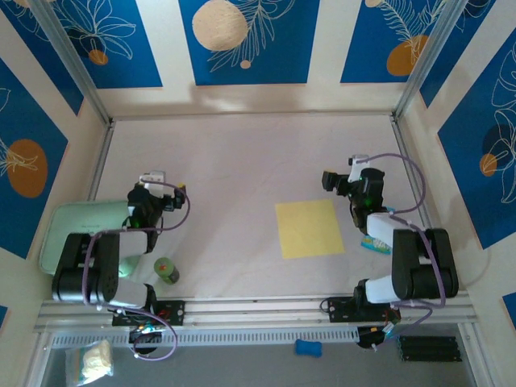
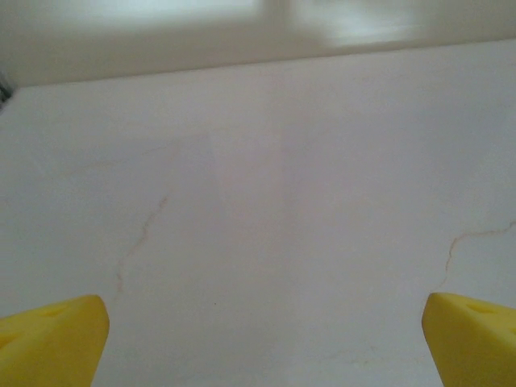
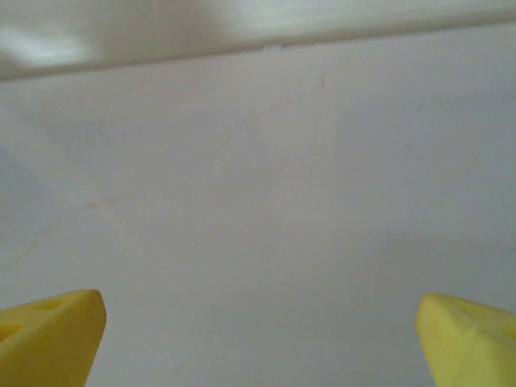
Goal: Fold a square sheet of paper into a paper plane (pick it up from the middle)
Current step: Move the square sheet of paper to the center of the table.
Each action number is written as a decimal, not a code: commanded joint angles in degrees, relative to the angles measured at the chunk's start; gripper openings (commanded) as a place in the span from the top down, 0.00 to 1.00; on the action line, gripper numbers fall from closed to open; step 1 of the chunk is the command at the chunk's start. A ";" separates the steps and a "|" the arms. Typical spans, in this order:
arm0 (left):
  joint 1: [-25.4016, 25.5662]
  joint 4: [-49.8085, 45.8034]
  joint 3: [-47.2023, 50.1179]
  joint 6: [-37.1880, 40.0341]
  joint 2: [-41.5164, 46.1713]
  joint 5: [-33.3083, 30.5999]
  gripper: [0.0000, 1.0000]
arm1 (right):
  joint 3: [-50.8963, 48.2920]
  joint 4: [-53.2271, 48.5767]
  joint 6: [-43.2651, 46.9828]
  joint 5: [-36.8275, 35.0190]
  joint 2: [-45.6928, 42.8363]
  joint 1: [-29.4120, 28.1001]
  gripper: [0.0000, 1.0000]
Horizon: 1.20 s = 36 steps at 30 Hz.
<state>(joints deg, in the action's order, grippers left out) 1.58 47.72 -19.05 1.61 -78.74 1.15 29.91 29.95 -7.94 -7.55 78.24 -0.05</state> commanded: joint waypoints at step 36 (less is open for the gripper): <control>0.61 -43.94 -23.58 -31.15 8.27 19.24 0.00 | 17.55 -53.08 -36.18 7.06 9.70 -31.17 0.08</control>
<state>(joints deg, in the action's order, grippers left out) 1.76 1.85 -43.42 -28.69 -70.00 18.22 47.97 -25.54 -42.00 -2.26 86.21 -30.63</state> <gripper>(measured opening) 0.994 0.922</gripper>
